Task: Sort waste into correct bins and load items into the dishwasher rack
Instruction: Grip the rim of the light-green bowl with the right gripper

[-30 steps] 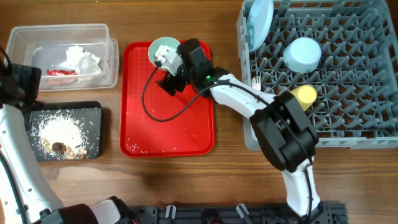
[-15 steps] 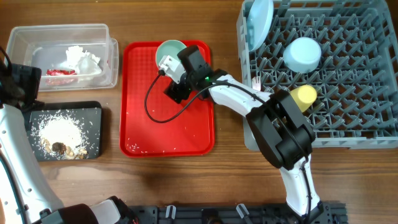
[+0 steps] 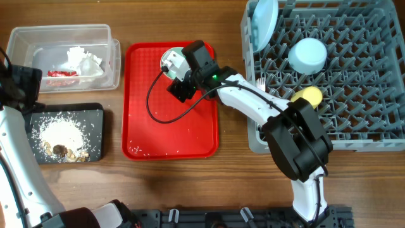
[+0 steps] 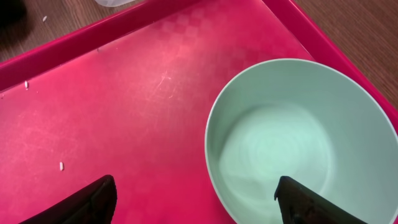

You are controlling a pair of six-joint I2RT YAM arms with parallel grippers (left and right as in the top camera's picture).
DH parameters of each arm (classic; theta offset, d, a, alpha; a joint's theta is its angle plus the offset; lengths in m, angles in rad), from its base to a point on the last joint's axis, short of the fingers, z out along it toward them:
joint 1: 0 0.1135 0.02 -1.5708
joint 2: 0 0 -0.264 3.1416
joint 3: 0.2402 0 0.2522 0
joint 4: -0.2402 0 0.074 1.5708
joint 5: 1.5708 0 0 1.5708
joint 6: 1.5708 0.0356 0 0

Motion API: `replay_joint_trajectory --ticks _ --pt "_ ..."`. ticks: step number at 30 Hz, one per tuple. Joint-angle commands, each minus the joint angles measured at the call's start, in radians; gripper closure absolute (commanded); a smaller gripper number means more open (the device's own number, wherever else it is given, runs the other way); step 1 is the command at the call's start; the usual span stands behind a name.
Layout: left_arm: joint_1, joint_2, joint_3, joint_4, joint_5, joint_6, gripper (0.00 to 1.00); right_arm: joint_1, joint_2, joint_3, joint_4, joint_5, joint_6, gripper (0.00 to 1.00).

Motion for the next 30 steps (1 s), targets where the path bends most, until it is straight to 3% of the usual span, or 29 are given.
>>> replay_joint_trajectory --ticks 1,6,12,13,15,19,30 --pt "0.005 0.002 0.000 -0.001 -0.006 -0.013 0.00 0.008 0.023 0.004 0.014 0.012 -0.017 0.16" --pt "0.005 0.002 0.000 -0.001 -0.006 -0.013 0.00 0.010 0.058 0.004 0.021 0.019 -0.101 0.19" --pt "0.005 0.002 0.000 -0.001 -0.006 -0.013 0.00 0.010 0.084 0.004 0.035 0.019 -0.096 0.25" --pt "0.005 0.002 0.000 -0.001 -0.006 -0.013 0.00 0.010 0.086 0.004 0.034 0.019 -0.094 0.30" --pt "0.005 0.002 0.000 -0.001 -0.006 -0.013 0.00 0.010 0.086 0.004 0.032 0.019 -0.045 0.54" --pt "0.005 0.002 0.000 -0.001 -0.006 -0.013 0.00 0.010 0.086 0.004 0.029 0.019 -0.015 0.50" --pt "0.005 0.002 0.000 -0.001 -0.006 -0.013 0.00 0.010 0.081 0.007 0.022 0.019 0.100 0.83"
